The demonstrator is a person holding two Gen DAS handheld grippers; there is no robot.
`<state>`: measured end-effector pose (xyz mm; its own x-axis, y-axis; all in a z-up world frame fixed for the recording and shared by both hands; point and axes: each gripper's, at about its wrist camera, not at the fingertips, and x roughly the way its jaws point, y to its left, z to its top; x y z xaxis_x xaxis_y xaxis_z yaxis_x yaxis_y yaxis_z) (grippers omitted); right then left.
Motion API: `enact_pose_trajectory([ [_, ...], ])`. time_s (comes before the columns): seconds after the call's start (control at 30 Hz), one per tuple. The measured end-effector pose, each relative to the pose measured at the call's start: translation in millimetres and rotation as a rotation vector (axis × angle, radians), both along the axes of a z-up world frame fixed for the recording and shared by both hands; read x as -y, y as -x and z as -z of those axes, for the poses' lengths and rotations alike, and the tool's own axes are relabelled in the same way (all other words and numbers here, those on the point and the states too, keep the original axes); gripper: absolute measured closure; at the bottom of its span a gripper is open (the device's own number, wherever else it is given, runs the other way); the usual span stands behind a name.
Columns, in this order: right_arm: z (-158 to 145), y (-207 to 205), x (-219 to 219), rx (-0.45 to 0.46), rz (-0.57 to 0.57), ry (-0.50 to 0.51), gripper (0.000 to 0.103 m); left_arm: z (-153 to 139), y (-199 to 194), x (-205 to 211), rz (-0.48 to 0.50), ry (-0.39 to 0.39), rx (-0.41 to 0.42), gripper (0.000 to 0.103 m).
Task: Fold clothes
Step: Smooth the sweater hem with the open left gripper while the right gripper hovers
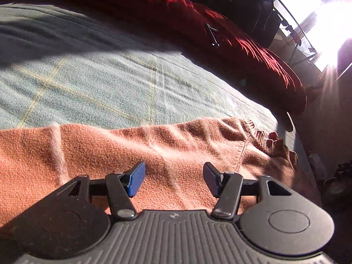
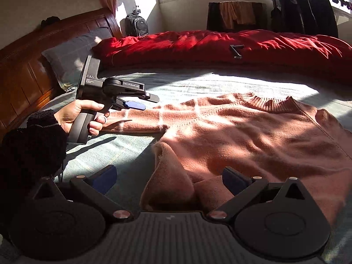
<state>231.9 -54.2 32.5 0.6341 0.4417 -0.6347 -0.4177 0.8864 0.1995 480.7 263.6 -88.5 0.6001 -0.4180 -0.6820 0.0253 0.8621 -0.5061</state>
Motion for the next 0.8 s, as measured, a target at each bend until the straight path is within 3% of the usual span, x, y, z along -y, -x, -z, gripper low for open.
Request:
enact_pose_trajectory([
  [0.1, 1, 8, 9, -0.006, 0.035, 0.003, 0.0, 14, -10, -2, -0.039, -0.005, 0.008, 0.042],
  [0.33, 4, 14, 22, -0.015, 0.069, -0.004, 0.0, -8, -8, 20, 0.028, 0.005, 0.035, 0.044],
  [0.43, 3, 13, 23, 0.0, 0.052, -0.021, 0.0, -17, -7, 30, 0.057, 0.009, 0.046, 0.034],
  [0.5, 3, 10, 22, 0.003, 0.041, -0.03, 0.0, -16, -6, 40, 0.087, 0.013, 0.04, 0.033],
  [0.63, 7, 4, 18, -0.002, 0.012, -0.038, 0.0, 7, -16, 50, 0.064, -0.01, 0.003, 0.033],
  [0.7, 8, 5, 18, -0.002, -0.004, -0.041, 0.0, 16, -24, 52, 0.036, -0.027, 0.041, 0.032],
  [0.8, 10, 5, 22, -0.007, 0.001, -0.041, 0.0, 13, -36, 56, -0.024, -0.055, 0.038, 0.032],
])
